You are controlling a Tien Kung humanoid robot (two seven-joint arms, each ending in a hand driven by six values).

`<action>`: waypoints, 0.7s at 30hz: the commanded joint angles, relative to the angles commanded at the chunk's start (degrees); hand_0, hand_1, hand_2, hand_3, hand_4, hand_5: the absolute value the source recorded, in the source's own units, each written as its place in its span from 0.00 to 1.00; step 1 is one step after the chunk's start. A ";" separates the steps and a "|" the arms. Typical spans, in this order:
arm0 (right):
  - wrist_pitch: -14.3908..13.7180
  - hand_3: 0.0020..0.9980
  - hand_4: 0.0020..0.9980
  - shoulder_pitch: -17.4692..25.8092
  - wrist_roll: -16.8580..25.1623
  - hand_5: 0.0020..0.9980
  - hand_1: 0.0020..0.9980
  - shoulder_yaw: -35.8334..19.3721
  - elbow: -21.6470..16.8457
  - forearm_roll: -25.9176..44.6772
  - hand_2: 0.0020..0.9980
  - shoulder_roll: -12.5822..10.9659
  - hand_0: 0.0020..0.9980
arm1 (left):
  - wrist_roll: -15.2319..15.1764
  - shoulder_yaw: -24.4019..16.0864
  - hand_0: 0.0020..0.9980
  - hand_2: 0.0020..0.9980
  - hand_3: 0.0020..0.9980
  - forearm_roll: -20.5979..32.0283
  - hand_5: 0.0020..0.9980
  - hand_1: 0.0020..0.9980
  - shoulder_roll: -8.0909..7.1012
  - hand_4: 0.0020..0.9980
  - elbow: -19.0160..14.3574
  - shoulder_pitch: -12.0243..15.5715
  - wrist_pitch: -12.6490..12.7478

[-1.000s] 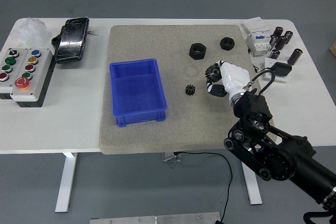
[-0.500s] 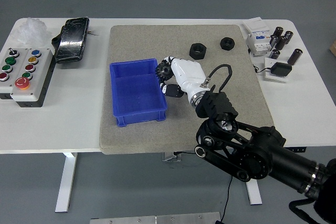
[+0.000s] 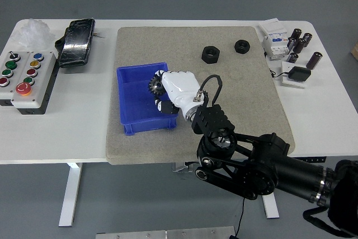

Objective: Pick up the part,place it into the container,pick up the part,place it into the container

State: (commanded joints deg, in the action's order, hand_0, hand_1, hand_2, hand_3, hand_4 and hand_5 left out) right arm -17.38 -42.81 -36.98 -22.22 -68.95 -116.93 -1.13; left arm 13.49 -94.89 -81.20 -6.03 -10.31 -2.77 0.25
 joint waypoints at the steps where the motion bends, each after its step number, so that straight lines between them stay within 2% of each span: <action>1: 0.05 1.00 0.81 -0.02 0.00 0.29 0.82 -0.02 -0.02 -0.12 0.98 0.01 0.49 | -0.02 0.00 0.61 0.55 0.62 0.06 0.34 0.55 0.00 0.61 0.00 0.02 0.02; 6: 0.91 1.00 0.81 -0.07 0.00 0.29 0.82 0.45 0.08 0.00 0.98 0.17 0.49 | -0.08 0.04 0.61 0.55 0.62 0.16 0.34 0.55 -0.01 0.61 0.00 0.02 0.03; 7: 1.09 1.00 0.85 -0.06 0.00 0.28 0.86 0.56 0.13 0.06 1.00 0.19 0.50 | -0.10 0.06 0.61 0.55 0.62 0.18 0.34 0.55 -0.01 0.61 0.00 0.00 0.03; 10: 1.24 1.00 0.85 0.29 0.00 0.28 0.86 -0.05 0.01 -0.21 1.00 0.15 0.50 | -0.10 0.06 0.61 0.55 0.62 0.09 0.34 0.55 0.01 0.61 0.00 -0.03 0.00; 12: 0.78 1.00 0.85 1.04 0.00 0.28 0.86 -1.97 -0.36 -1.17 1.00 -0.15 0.50 | -0.15 0.03 0.61 0.55 0.62 0.02 0.34 0.55 0.06 0.61 0.00 -0.04 -0.02; 13: 0.42 1.00 0.84 1.52 0.00 0.29 0.82 -3.19 -0.53 -1.74 1.00 -0.40 0.47 | -0.17 0.03 0.61 0.55 0.62 0.02 0.34 0.55 0.09 0.61 0.00 -0.04 -0.03; 18: -0.29 1.00 0.84 4.09 0.00 0.29 0.82 -10.56 0.59 -3.32 1.00 -2.84 0.47 | -0.17 -0.15 0.61 0.55 0.62 -0.08 0.34 0.55 0.19 0.61 0.00 0.18 0.01; 19: -0.26 1.00 0.83 4.39 0.00 0.27 0.76 -11.86 1.27 -3.19 0.92 -3.28 0.45 | -0.12 -0.27 0.61 0.55 0.62 -0.19 0.34 0.55 0.19 0.61 0.00 0.24 0.03; 21: -0.27 1.00 0.83 4.89 0.00 0.27 0.76 -14.43 2.87 -2.23 0.92 -3.93 0.45 | -0.04 -0.46 0.61 0.55 0.62 -0.37 0.34 0.55 0.17 0.61 0.00 0.33 0.05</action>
State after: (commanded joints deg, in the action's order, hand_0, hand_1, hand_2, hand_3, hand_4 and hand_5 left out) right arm -17.65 -37.92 -36.98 -36.64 -66.08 -119.15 -5.06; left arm 13.44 -95.35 -81.57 -5.86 -10.31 -2.44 0.30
